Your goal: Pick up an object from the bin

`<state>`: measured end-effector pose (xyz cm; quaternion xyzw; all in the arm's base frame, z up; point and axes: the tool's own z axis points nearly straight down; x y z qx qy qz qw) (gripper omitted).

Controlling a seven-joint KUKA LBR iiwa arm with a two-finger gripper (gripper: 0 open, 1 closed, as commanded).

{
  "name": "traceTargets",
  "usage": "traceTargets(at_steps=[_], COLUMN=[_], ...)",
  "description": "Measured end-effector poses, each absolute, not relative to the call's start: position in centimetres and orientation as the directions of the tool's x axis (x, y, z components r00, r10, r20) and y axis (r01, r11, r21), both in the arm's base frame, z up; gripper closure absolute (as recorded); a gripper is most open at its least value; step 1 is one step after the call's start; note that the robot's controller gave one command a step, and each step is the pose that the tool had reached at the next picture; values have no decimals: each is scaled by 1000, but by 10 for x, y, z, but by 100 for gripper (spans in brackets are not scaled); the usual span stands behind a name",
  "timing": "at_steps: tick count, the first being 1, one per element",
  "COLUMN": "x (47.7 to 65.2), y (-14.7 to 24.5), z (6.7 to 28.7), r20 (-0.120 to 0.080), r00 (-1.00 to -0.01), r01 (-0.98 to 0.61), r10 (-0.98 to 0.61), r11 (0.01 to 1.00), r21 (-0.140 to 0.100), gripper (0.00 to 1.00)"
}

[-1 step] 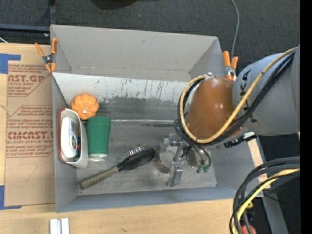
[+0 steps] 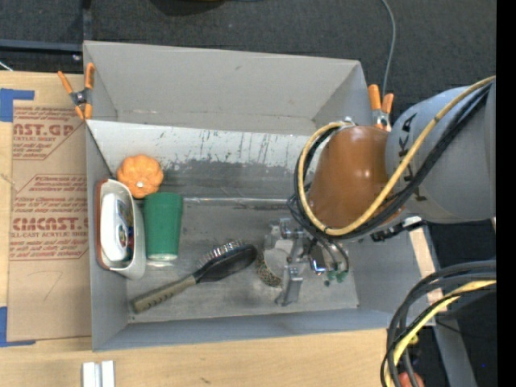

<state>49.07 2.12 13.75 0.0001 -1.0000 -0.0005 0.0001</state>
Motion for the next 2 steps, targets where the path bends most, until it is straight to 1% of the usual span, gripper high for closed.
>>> traceTargets(at_steps=[1,2], x=[513,529], y=[105,106], z=[70,100], r20=[0,-7], r00=[-994,-986], r01=[-113,-166], r10=[-113,-166], r11=[994,986], r21=[2,-2], gripper=[0,0])
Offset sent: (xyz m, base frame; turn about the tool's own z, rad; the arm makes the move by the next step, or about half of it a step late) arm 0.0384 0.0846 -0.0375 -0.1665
